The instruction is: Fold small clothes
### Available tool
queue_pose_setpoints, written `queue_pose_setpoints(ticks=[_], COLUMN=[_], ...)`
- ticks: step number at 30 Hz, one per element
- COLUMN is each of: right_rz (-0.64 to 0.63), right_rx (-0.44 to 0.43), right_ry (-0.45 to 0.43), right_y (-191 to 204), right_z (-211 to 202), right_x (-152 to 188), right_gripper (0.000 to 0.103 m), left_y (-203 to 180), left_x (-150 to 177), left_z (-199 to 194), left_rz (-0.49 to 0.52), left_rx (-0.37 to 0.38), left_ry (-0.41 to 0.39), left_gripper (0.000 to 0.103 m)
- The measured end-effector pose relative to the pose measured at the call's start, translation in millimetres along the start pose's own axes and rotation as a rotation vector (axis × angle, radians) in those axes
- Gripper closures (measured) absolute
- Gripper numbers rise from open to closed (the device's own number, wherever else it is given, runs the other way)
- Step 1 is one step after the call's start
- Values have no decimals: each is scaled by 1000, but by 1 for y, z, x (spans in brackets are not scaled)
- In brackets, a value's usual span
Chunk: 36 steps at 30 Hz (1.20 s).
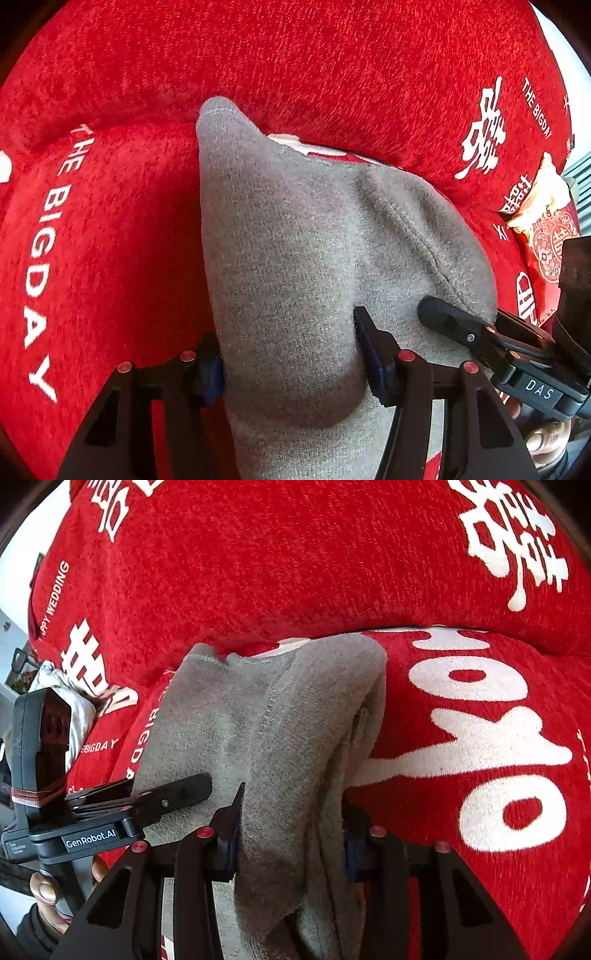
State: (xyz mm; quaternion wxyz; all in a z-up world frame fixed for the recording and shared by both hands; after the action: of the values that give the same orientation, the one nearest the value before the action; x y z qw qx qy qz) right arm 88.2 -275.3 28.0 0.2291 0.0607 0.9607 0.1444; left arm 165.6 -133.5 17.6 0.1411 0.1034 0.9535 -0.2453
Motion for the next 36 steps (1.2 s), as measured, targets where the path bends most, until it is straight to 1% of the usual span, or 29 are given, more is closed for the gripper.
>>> queue_pose_setpoints(ticks=[9, 15, 19, 36], right_rz=[-30, -35, -39, -60], right_rx=[24, 31, 37, 55], right_ry=[5, 1, -4, -22], right_y=[20, 26, 30, 47], right_z=[-12, -18, -21, -39], right_x=[14, 25, 31, 57], right_gripper=[59, 59, 59, 59], left_y=[4, 5, 4, 1], left_x=[20, 31, 39, 64], left_z=[-17, -24, -28, -46], left_rz=[15, 21, 37, 55], left_rx=[-33, -43, -62, -85], left_ry=[6, 3, -3, -16], left_gripper=[42, 42, 42, 42])
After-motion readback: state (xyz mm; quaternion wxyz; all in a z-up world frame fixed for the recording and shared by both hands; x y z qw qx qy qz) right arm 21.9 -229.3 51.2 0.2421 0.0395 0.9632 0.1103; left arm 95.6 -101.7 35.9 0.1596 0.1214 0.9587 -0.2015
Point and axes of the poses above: each gripper's, at about its wrist camera, not at the fingertips, and z roughly the way its jaws point, y to its left, x to its underside, the point moved 2 cm from there along z, roughly the way its jaws point, and after that the axes turned 4 degrees about x, right-handed, at the moved point
